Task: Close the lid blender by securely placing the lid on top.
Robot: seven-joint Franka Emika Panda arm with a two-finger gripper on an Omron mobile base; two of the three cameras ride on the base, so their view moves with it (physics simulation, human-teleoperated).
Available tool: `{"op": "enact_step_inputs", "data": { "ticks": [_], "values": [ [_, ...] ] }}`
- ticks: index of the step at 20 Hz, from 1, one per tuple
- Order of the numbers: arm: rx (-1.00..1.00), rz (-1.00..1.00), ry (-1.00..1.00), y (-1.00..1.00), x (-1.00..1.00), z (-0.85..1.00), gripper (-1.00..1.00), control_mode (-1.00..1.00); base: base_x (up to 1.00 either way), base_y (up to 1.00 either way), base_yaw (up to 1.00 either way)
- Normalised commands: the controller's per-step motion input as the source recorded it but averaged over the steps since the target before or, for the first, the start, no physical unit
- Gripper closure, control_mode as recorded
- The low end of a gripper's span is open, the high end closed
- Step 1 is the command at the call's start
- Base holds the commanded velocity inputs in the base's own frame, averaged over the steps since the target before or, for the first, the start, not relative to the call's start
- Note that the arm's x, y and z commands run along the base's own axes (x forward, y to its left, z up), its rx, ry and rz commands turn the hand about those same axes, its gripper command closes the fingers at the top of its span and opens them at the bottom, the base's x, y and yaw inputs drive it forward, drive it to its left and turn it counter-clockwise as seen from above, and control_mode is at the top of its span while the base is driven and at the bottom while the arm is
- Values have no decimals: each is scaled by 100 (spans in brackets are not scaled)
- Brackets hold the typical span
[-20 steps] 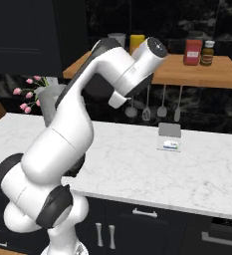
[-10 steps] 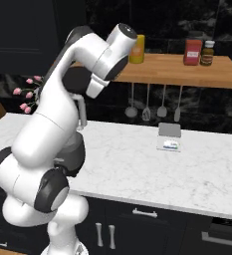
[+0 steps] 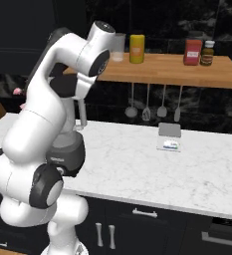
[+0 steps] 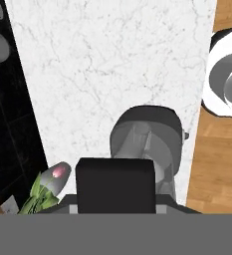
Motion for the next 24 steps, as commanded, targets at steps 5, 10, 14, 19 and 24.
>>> {"op": "enact_step_inputs", "data": {
  "ticks": [5, 10, 14, 19, 24],
  "values": [
    [-8, 0, 4, 39, 7, 0, 100, -100, 0, 0, 0],
    [0, 0, 5, 28, 21, 0, 100, -100, 0, 0, 0],
    [-2, 0, 5, 21, 20, 0, 100, -100, 0, 0, 0],
    [-5, 0, 5, 16, 34, 0, 100, -100, 0, 0, 0],
    [-9, 0, 4, 14, 12, -14, 100, -100, 0, 0, 0]
  ]
}}
